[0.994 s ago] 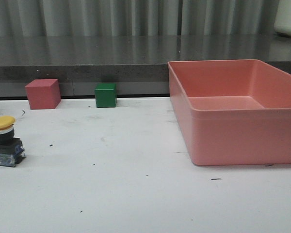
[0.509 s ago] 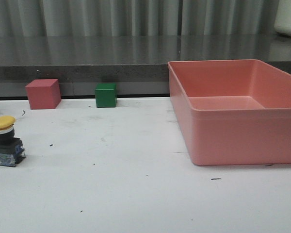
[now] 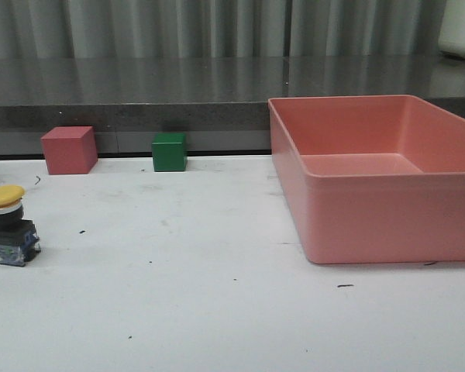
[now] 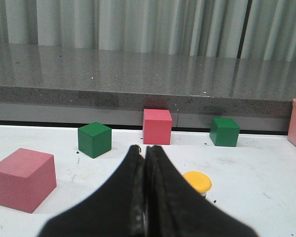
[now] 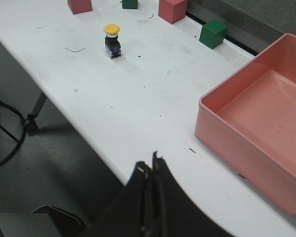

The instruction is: Place and stand button with both arms

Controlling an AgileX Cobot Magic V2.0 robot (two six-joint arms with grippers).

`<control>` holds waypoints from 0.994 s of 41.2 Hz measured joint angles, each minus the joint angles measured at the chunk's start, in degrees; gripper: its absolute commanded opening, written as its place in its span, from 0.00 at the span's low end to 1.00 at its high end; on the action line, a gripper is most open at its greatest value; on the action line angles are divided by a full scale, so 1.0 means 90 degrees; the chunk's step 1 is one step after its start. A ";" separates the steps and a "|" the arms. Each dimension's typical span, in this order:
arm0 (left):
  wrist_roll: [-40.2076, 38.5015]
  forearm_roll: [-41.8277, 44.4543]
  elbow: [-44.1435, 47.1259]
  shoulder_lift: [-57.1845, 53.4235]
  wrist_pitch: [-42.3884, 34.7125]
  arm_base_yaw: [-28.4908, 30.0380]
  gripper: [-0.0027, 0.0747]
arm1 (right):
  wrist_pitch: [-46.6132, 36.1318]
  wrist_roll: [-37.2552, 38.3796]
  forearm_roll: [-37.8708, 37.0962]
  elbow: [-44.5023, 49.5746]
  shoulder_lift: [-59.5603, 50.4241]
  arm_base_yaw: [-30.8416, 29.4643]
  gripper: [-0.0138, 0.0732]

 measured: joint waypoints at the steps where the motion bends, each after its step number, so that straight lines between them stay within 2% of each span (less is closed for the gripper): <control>1: 0.0000 0.0000 0.0000 0.0000 0.0000 0.0000 0.01 | 0.0000 0.0000 0.0000 0.0000 0.0000 0.0000 0.02; 9: 0.0000 0.0000 0.0000 0.0000 0.0000 0.0000 0.01 | -0.0453 0.0000 0.0000 0.0570 -0.0277 -0.0285 0.02; 18: 0.0000 0.0000 0.0000 0.0000 0.0000 0.0000 0.01 | -0.1962 0.0000 -0.0143 0.1862 -0.1055 -0.1425 0.02; 30: 0.0000 0.0000 0.0000 0.0000 -0.0004 0.0000 0.01 | -0.4510 0.0000 -0.0219 0.3908 -0.2016 -0.3123 0.02; 41: 0.0000 0.0000 0.0000 0.0000 -0.0004 0.0000 0.01 | -0.5784 0.0000 -0.0087 0.5227 -0.2498 -0.4187 0.02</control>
